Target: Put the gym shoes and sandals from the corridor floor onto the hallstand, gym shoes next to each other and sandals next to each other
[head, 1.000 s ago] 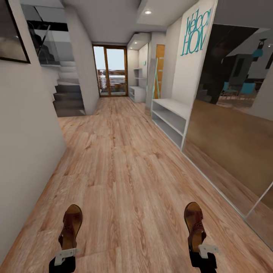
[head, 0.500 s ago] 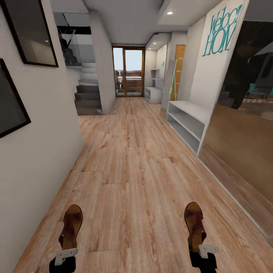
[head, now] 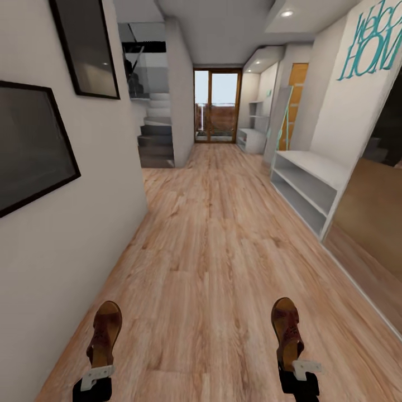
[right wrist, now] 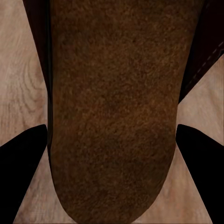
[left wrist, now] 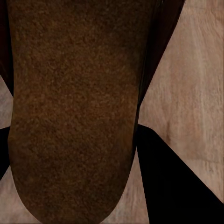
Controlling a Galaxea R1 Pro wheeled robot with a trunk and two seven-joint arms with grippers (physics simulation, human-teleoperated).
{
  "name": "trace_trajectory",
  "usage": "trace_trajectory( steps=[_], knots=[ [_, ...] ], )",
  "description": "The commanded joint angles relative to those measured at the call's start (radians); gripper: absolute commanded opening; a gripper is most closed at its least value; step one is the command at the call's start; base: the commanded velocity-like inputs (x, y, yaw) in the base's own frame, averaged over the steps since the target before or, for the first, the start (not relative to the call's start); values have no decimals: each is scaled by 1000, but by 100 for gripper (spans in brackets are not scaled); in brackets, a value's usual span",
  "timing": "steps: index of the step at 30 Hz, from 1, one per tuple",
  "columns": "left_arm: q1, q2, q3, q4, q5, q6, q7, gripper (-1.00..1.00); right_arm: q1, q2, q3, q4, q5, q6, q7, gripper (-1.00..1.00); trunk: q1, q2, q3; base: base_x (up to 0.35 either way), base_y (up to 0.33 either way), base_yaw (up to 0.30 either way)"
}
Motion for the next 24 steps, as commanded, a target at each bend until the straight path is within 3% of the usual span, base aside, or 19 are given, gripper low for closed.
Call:
trace_trajectory(
  steps=[1,7,24],
  knots=[
    [-2,-1,9,1,-11,-5,-7,-100,-1,0,-5,1,11,-3,-4,-100,0,0,-1,305,0,263],
    [-2,-2,9,1,-11,-5,-7,-100,-1,0,-6,1,11,-3,-6,-100,0,0,-1,322,-39,152],
    [-2,-4,8,2,-11,-4,-7,-100,-1,-1,-6,1,11,-4,-5,-100,0,0,-1,306,-184,10]
  ],
)
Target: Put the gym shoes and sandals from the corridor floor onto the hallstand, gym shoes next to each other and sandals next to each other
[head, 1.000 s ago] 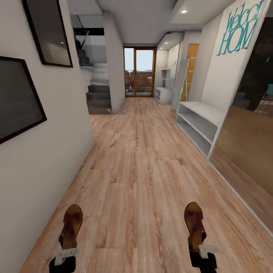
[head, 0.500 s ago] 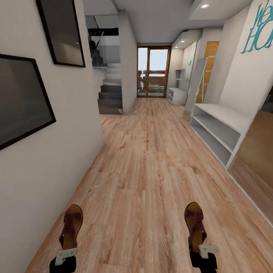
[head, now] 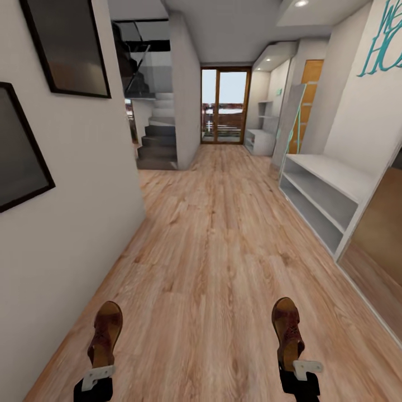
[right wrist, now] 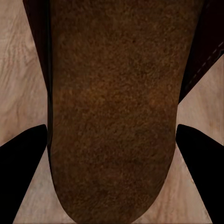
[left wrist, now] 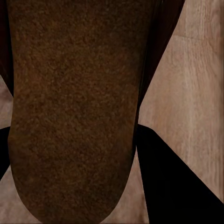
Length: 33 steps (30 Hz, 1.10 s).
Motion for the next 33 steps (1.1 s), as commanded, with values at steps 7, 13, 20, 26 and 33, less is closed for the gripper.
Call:
trace_trajectory(
  steps=[7,13,20,26,33],
  knots=[
    [-1,1,9,0,-10,-4,-7,-100,-1,0,-5,1,12,-1,-4,-100,0,0,-1,302,-197,0],
    [-1,2,9,0,-10,-4,-7,-100,-1,1,-5,15,11,-1,-6,-100,0,0,-1,313,-145,0],
    [-1,3,9,0,-10,-4,-7,-100,-1,3,-5,29,10,0,-7,-100,0,0,-1,335,-28,0],
    [-1,3,9,0,-10,-4,-7,-100,-1,12,-4,76,9,0,-7,-100,0,0,-1,340,-4,0],
    [-1,4,9,0,-10,-4,-7,-100,0,14,-5,117,8,3,-6,-100,0,0,-1,340,0,0]
  ],
)
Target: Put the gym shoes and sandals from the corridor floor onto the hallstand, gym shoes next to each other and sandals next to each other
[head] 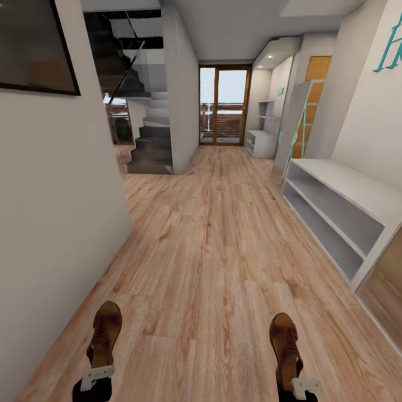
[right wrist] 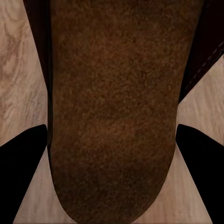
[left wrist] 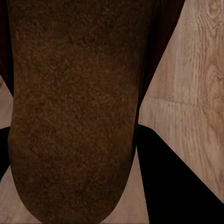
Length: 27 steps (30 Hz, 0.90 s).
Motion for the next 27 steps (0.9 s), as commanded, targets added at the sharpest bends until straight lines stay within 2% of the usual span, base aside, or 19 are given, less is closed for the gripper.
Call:
trace_trajectory(
  steps=[1,9,27],
  knots=[
    [-1,-1,9,0,-11,-5,-7,-100,-1,0,-7,3,11,-3,-4,-100,0,0,-1,340,0,0],
    [-1,-1,9,0,-11,-5,-7,-100,-1,0,-7,42,12,-2,-4,-100,0,0,-1,326,-61,0],
    [-1,-1,9,0,-11,-5,-7,-100,0,0,-7,60,12,-1,-2,-100,0,0,-1,286,-163,0]
  ],
)
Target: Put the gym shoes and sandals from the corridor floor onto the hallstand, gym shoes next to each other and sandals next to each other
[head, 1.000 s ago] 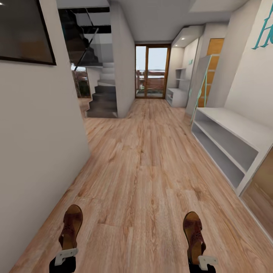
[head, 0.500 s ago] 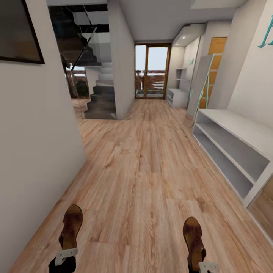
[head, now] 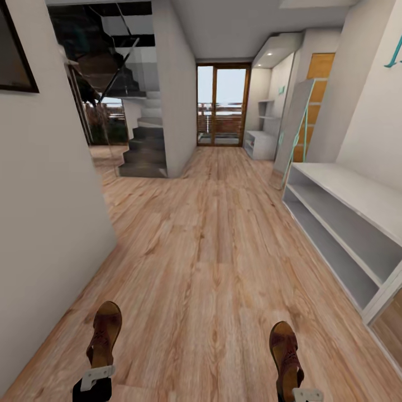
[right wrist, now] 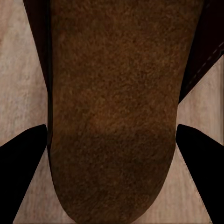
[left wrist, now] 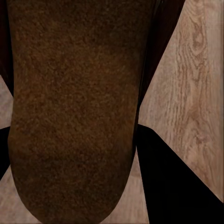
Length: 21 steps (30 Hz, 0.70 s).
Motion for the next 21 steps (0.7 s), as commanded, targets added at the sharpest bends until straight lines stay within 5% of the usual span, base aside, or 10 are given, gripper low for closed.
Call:
trace_trajectory(
  steps=[1,21],
  knots=[
    [-1,-1,9,0,-10,-4,-7,-100,-1,0,-7,1,11,-3,-4,-100,0,0,-1,284,-179,0],
    [-1,-1,11,-2,-5,-4,-7,-100,-1,0,-7,2,11,-3,-4,-100,0,0,-1,290,-178,0]
  ],
)
